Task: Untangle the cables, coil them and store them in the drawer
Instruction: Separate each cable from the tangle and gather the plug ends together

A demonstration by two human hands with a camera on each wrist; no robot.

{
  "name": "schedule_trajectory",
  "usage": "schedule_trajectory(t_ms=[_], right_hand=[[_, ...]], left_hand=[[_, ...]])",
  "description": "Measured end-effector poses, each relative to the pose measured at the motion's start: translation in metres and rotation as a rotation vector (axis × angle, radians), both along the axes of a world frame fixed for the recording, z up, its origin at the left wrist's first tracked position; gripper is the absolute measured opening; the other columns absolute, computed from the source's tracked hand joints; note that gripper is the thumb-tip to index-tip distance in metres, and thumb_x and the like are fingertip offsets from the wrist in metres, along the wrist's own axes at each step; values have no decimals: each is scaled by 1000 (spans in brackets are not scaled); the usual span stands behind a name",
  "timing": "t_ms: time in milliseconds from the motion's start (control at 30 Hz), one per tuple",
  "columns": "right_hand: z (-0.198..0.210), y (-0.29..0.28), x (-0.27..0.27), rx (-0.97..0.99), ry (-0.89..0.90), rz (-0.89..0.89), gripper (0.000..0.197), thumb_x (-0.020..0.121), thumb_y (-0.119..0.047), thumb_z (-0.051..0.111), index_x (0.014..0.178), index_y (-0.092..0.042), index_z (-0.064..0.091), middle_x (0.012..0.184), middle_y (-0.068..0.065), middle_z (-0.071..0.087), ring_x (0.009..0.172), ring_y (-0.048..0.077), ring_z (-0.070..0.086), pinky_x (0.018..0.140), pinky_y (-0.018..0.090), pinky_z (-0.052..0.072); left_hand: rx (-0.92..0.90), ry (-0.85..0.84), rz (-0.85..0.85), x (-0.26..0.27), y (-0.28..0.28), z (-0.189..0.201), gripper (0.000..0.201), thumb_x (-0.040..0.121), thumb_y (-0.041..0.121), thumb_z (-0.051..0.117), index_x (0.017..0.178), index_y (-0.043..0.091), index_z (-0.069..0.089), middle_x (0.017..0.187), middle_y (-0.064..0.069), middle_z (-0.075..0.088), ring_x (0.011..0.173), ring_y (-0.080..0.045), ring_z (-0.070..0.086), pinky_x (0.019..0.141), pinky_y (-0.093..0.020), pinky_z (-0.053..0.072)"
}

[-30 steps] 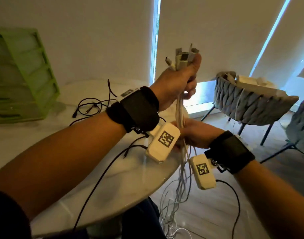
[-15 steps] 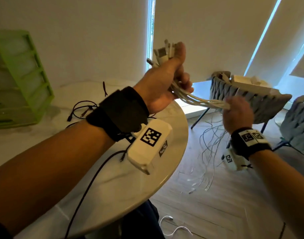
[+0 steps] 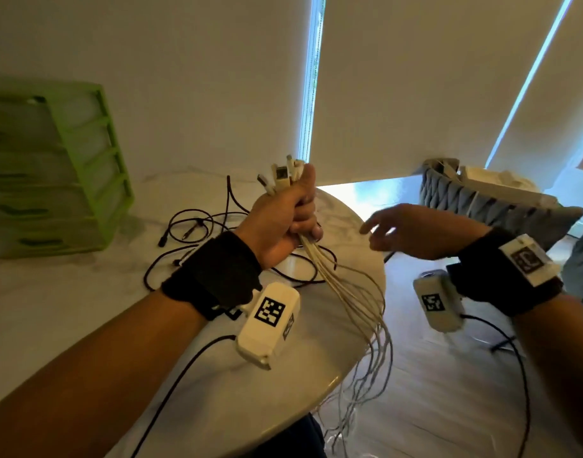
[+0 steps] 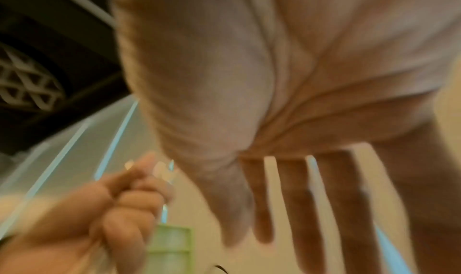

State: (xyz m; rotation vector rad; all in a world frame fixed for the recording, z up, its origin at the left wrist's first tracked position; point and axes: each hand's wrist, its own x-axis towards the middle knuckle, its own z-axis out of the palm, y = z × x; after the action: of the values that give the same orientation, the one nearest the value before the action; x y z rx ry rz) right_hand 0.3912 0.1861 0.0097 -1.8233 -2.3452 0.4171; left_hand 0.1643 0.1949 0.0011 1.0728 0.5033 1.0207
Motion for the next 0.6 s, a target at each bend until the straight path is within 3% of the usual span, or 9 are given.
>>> schedule_trajectory(t_ms=[67,167,267,333,433,600], right_hand=[[27,-1,-34,176,248,81,18,94,-34,55,112,-35,61,106,-7,67,97,12,64,90,41,54],[50,-5,-91,235,468,267,35,98,-42,43,128,-30,54,121,-7,61,108,6,59,85,25,53],[51,-1,-135,218,396,431,33,100,-41,42,130,-34,52,128,-9,57,114,5,55,89,23,49],[45,5,-154,229,346,511,27,100,-30,46,123,-26,59,119,-10,59,112,7,55,92,24,47],[37,13,-173,274,332,568,21,99,-20,48,112,-21,65,101,-18,58,101,3,57,87,17,46],[34,25,-195,270,212,625,16,101,-18,41,104,-20,57,93,-13,57,86,3,56,74,14,45]], left_hand=[[3,17,15,-6,0,-7,35,88,36,59,62,20,41,47,6,22,41,-9,21,53,-25,44],[3,51,31,-15,-2,-11,29,96,19,53,67,18,48,48,5,24,43,-9,24,55,-27,45],[0,57,89,-26,-3,-13,23,99,14,46,78,16,54,54,0,33,48,-12,35,52,-29,47],[4,34,100,-35,-4,-16,23,100,19,42,81,18,54,57,-2,35,48,-12,39,50,-30,46],[-9,20,72,-50,0,-23,24,101,21,38,81,16,51,59,-4,31,49,-12,34,49,-29,45],[6,46,51,-76,7,-29,22,97,12,41,76,11,48,56,-3,26,45,-10,29,53,-29,47]])
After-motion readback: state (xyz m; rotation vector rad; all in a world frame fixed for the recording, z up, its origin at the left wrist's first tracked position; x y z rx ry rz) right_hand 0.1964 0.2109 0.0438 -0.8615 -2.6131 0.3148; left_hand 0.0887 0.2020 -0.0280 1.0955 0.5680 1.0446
